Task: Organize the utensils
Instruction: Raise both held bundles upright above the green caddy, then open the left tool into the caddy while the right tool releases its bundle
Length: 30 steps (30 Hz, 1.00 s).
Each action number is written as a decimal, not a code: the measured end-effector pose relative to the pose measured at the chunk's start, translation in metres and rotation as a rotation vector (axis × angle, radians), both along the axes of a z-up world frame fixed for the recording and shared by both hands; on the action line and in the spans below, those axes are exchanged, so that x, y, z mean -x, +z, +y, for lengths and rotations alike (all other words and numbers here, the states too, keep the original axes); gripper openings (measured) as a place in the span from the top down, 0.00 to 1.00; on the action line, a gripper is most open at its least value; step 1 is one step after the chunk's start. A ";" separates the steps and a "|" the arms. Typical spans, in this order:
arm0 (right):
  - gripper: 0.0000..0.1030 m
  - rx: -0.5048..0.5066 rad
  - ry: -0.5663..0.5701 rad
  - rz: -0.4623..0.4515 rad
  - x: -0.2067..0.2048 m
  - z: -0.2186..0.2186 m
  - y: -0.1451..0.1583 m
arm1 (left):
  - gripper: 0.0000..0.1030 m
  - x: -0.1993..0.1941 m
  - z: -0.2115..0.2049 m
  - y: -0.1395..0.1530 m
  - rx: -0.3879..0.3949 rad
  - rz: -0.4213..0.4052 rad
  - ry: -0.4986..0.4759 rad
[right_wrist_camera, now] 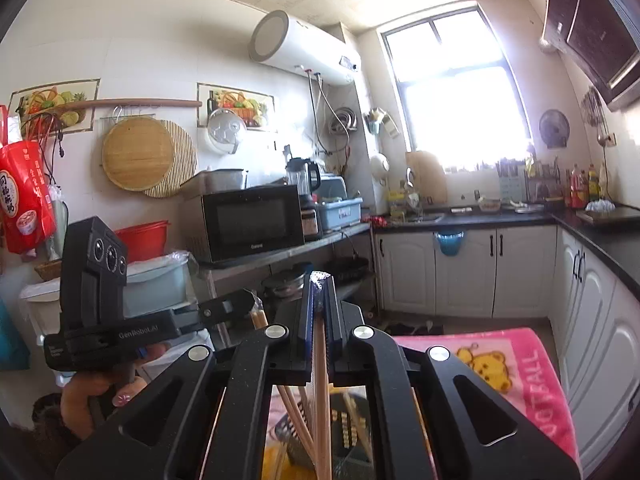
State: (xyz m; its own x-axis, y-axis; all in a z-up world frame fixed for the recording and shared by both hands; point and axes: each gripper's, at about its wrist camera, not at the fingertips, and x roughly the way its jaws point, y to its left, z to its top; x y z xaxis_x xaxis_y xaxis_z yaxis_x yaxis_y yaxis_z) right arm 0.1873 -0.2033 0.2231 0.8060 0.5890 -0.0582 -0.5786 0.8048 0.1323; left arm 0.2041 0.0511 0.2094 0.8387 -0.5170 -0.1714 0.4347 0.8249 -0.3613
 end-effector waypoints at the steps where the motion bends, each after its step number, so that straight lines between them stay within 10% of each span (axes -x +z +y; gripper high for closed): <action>1: 0.95 -0.002 -0.003 -0.010 -0.002 0.001 0.002 | 0.99 -0.001 0.001 0.003 -0.001 -0.009 0.013; 30: 0.95 0.063 -0.135 -0.021 -0.083 0.016 -0.064 | 0.99 -0.052 0.009 -0.055 -0.088 0.020 0.149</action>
State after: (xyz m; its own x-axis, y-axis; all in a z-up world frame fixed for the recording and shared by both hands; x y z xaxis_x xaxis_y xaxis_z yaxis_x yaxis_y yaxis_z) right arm 0.2699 -0.1870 0.1594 0.8789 0.4712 -0.0739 -0.4669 0.8817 0.0685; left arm 0.2557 0.0605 0.1542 0.9008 -0.3697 -0.2279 0.2989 0.9085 -0.2921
